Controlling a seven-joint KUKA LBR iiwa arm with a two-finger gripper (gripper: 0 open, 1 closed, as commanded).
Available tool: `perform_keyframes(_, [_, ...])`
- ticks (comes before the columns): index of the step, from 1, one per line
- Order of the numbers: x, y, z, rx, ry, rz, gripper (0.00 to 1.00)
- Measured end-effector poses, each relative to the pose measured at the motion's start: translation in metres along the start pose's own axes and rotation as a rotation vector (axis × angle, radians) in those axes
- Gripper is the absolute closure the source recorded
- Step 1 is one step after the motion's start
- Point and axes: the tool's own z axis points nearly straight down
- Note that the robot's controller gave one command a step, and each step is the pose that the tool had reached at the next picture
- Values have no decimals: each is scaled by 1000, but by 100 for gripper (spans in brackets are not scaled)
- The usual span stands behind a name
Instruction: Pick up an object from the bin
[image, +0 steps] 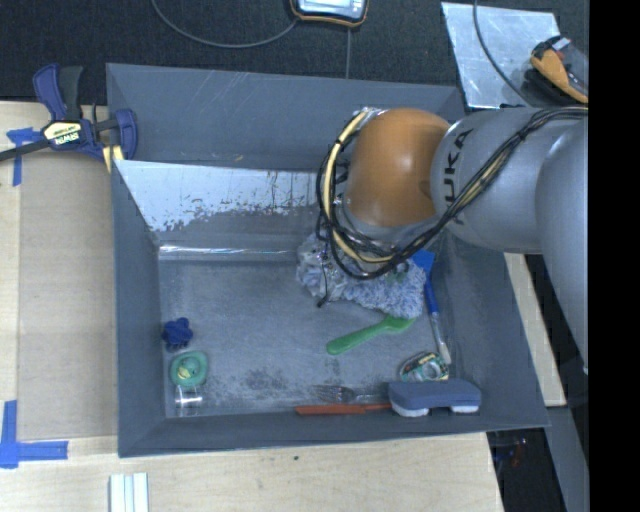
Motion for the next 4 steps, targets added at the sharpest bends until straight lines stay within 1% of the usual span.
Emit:
perform_keyframes(1, [2,1,-35,-3,10,1,100])
perform_keyframes(2, [1,1,-80,-2,7,3,100])
perform_keyframes(3, [-1,0,-109,1,-3,7,100])
perform_keyframes(4, [-1,0,-107,0,-1,10,100])
